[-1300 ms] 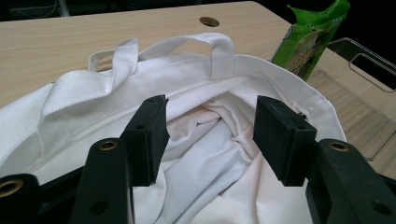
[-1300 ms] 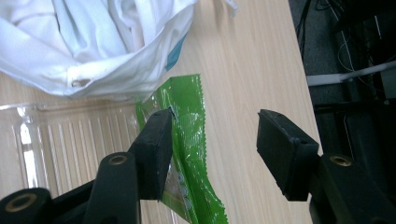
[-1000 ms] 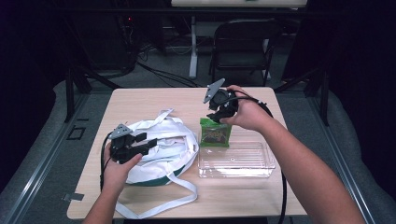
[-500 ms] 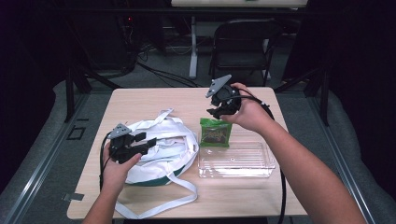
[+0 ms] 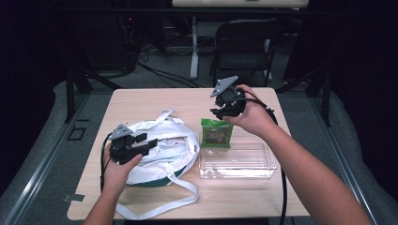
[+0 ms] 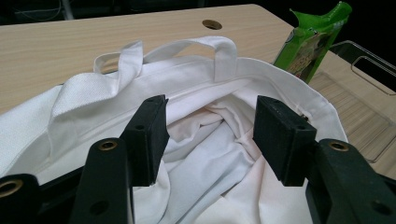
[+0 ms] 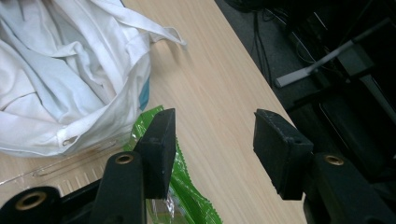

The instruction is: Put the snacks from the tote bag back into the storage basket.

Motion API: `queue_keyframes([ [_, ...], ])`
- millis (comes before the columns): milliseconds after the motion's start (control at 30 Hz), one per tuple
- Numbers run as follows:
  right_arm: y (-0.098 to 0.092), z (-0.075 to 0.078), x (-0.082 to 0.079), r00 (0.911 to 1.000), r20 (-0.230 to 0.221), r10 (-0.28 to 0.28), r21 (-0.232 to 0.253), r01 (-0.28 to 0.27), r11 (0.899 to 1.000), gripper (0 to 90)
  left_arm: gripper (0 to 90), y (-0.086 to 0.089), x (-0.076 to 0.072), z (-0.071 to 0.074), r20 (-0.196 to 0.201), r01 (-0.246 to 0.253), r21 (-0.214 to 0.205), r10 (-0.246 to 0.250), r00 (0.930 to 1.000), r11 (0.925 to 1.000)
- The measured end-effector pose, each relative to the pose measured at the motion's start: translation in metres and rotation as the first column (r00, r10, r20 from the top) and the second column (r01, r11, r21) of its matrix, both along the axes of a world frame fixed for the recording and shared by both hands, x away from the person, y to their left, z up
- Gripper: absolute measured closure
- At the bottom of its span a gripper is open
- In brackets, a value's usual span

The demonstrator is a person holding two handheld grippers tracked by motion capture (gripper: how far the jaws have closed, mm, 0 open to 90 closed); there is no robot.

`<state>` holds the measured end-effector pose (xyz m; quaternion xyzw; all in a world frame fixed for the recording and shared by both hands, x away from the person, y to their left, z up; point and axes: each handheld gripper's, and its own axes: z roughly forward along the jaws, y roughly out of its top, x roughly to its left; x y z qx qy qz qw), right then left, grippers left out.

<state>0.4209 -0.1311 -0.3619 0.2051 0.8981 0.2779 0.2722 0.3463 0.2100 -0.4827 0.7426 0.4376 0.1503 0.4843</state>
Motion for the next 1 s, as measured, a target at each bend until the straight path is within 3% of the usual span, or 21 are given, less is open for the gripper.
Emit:
queue_keyframes([
  [300, -0.021, -0.001, -0.008, 0.9962, -0.008, -0.086, 0.083, 0.087, 0.993, 47.9, 44.9, 0.001, 0.0, 0.001, 0.001, -0.003, 0.0, 0.003, 1.0, 1.0],
  [500, -0.036, 0.004, -0.017, 0.9947, -0.007, -0.103, 0.142, 0.103, 0.985, 47.7, 44.9, 0.001, 0.0, 0.001, 0.003, -0.006, 0.001, 0.006, 1.0, 1.0],
  [633, -0.046, 0.01, -0.027, 0.9936, -0.005, -0.113, 0.202, 0.112, 0.973, 47.7, 44.9, 0.001, -0.001, 0.001, 0.005, -0.009, -0.003, 0.009, 0.9999, 1.0],
  [1000, -0.07, 0.012, -0.047, 0.9905, -0.006, -0.137, 0.266, 0.134, 0.954, 49.2, 44.9, 0.003, -0.001, 0.002, 0.004, -0.013, -0.002, 0.013, 0.9999, 0.9999],
])
